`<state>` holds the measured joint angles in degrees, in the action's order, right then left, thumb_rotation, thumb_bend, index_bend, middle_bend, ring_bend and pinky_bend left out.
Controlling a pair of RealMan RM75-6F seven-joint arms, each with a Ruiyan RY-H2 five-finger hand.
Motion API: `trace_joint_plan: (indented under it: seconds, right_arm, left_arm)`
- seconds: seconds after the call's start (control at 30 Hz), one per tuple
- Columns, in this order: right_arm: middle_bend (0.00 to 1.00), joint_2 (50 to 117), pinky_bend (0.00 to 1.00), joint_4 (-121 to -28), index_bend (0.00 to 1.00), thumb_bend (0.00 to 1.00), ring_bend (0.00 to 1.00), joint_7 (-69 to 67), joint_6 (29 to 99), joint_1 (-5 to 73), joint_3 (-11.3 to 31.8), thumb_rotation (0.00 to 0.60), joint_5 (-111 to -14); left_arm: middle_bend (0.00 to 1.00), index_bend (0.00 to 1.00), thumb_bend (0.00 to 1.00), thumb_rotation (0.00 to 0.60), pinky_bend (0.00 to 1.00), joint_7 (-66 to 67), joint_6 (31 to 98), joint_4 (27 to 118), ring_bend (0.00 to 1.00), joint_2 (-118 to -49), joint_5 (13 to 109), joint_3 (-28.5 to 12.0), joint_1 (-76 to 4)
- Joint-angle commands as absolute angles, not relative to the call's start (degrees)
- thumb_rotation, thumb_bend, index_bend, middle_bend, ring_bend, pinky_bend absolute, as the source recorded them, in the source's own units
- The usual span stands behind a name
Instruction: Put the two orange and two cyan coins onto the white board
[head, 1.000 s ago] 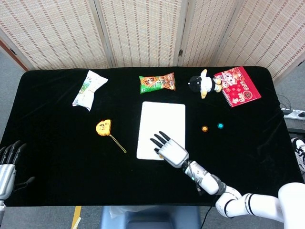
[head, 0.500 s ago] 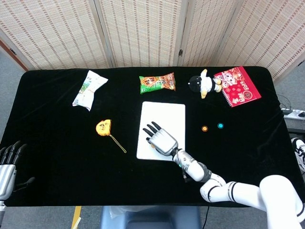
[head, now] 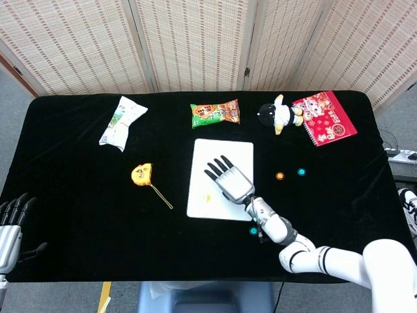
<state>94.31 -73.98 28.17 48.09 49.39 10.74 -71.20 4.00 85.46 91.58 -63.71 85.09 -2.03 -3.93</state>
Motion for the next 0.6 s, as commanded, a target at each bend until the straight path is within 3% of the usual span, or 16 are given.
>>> trace_joint_plan:
  seconds: [0.03, 0.3, 0.6]
  right_arm:
    - [0.05, 91.5, 0.0, -74.9, 0.21, 0.3, 0.0, 27.4, 49.9, 47.3, 10.4, 0.6, -69.7]
    - [0.05, 87.2, 0.0, -72.8, 0.28, 0.3, 0.0, 23.5, 50.8, 43.0, 9.6, 0.6, -65.3]
    - [0.05, 88.1, 0.0, -66.1, 0.3, 0.3, 0.0, 18.5, 48.7, 40.9, 8.6, 0.6, -63.2]
  left_arm:
    - [0.0, 0.0, 0.07, 0.6, 0.0, 4.0, 85.5, 91.6, 0.06, -63.7, 85.3, -2.0, -4.0]
    - [0.0, 0.0, 0.07, 0.6, 0.0, 4.3, 85.2, 92.0, 0.06, -63.9, 85.7, -1.8, -4.2]
    - [0.0, 0.0, 0.07, 0.6, 0.0, 4.4, 84.9, 92.6, 0.06, -63.7, 86.0, -1.8, -4.5]
